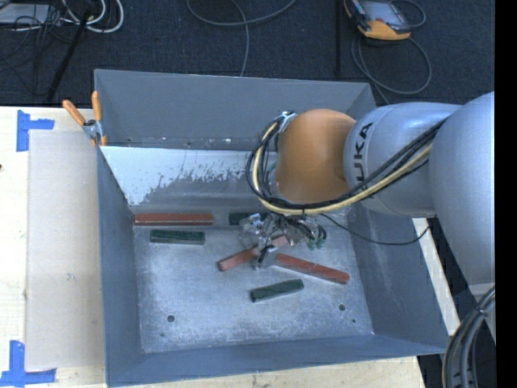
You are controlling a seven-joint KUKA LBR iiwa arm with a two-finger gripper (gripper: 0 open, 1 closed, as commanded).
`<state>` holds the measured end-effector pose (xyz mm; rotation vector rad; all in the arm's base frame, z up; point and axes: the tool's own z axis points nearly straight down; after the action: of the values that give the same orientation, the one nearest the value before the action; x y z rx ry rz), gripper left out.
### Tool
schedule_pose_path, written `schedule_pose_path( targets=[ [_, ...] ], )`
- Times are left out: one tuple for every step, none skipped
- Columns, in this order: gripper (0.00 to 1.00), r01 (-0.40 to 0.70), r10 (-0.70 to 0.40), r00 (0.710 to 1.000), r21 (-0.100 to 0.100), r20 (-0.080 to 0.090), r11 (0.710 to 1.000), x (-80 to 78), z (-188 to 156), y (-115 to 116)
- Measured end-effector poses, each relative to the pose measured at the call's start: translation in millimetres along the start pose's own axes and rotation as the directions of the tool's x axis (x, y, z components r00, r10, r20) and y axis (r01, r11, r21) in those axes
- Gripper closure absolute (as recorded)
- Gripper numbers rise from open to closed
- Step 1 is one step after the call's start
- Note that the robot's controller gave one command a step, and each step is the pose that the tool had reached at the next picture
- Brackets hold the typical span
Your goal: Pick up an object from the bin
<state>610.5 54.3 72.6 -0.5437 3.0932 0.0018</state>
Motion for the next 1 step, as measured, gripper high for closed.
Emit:
schedule_pose_path(
  targets=[
    [1.0, -0.001, 0.001, 1.0, 0.0, 0.0, 1.0, 0.1, 0.0, -0.1]
  ],
)
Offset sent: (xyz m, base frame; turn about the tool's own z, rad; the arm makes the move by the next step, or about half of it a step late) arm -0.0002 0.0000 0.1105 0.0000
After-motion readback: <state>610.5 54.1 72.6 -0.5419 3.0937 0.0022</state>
